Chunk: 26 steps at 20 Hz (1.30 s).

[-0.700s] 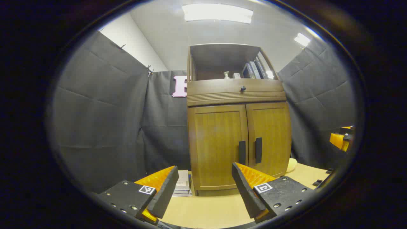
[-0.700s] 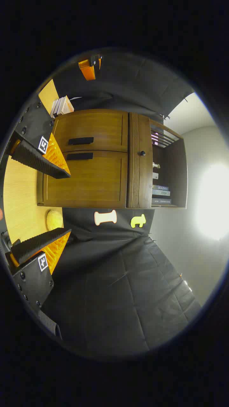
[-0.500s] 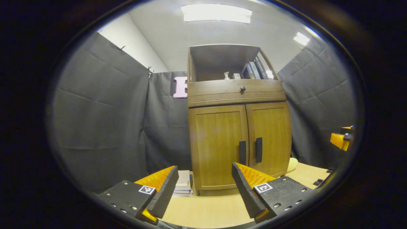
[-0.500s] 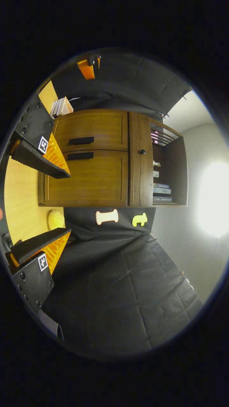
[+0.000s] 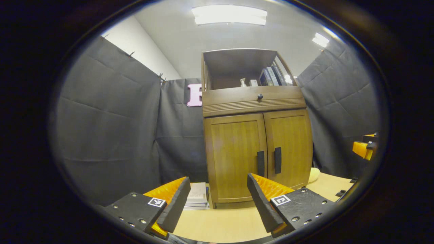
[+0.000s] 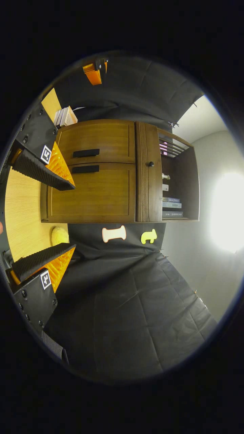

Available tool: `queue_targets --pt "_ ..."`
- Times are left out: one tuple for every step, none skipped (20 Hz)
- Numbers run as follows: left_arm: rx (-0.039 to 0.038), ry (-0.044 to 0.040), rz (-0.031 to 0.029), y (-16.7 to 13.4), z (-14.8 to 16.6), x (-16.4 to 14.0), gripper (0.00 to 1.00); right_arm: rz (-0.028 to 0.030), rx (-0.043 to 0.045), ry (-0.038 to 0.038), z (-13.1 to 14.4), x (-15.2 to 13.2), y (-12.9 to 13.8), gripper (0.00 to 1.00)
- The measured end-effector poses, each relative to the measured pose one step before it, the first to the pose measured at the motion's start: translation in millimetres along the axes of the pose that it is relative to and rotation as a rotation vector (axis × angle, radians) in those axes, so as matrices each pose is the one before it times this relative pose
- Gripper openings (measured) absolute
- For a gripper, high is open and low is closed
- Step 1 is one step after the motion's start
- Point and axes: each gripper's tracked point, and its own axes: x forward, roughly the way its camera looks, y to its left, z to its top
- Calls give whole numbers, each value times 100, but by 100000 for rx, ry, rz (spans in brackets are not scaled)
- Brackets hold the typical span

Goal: Open the right door of the double-door shoe cabinet with the right hand, and open the left door with the left hand.

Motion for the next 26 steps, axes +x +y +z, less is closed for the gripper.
queue_targets --pt "2 -17 149 16 141 -53 99 326 -90 -297 70 68 37 96" --pt "214 -188 317 117 -5 -105 99 352 -60 -201 -16 32 37 97" --pt "346 -285 216 71 115 -211 96 425 130 -202 58 86 94 96" --pt "380 -296 322 171 -16 -411 96 533 320 -180 -21 100 97 96" --pt "313 -220 251 182 115 -265 96 840 552 -265 16 228 194 96" --pt "282 -117 116 28 -8 -345 99 1401 601 -321 74 567 532 97" --pt "247 -139 266 116 195 -215 99 1404 398 -330 248 922 659 97" --pt "237 -88 403 128 48 -43 99 1149 63 -484 174 964 651 96" --pt "98 -81 656 245 133 -142 99 1022 -368 -491 153 898 491 96" --pt "-142 -65 553 269 4 -250 99 948 -400 -274 48 788 410 97" --pt "-186 22 559 282 114 -99 99 1046 -49 -41 36 934 535 96" --pt "56 103 593 348 -15 -360 99 1035 497 -55 7 977 464 96" --pt "316 141 738 352 96 -328 99 1028 991 19 1 1105 520 96" --pt "568 -30 719 222 13 -226 96 992 1170 349 -183 1094 606 98" --pt "635 102 966 346 40 -208 99 1066 1253 218 -60 1099 610 98" --pt "520 127 718 239 3 -261 99 1167 1183 258 -248 915 653 98" --pt "415 72 958 397 65 -234 99 1093 808 18 -169 1068 604 97" --pt "312 229 934 390 -98 -292 96 995 386 243 -345 810 508 97" --pt "166 190 980 414 -19 -347 96 977 -60 441 -195 1026 547 97" --pt "52 164 1013 463 -5 -269 96 669 -36 200 -288 939 436 98" --pt "153 156 938 438 45 -236 96 784 60 436 -318 868 442 98" --pt "296 156 1132 363 -30 -199 96 815 161 177 -162 866 438 97" --pt "252 124 1030 448 36 -277 100 417 6 317 -116 900 319 98" --pt "177 250 819 308 -29 -181 100 543 -78 385 -350 937 294 97" --pt "214 293 1058 341 -9 -333 99 481 15 524 -334 936 276 98" --pt "138 293 938 383 -64 -243 96 614 -153 333 -235 842 349 97"
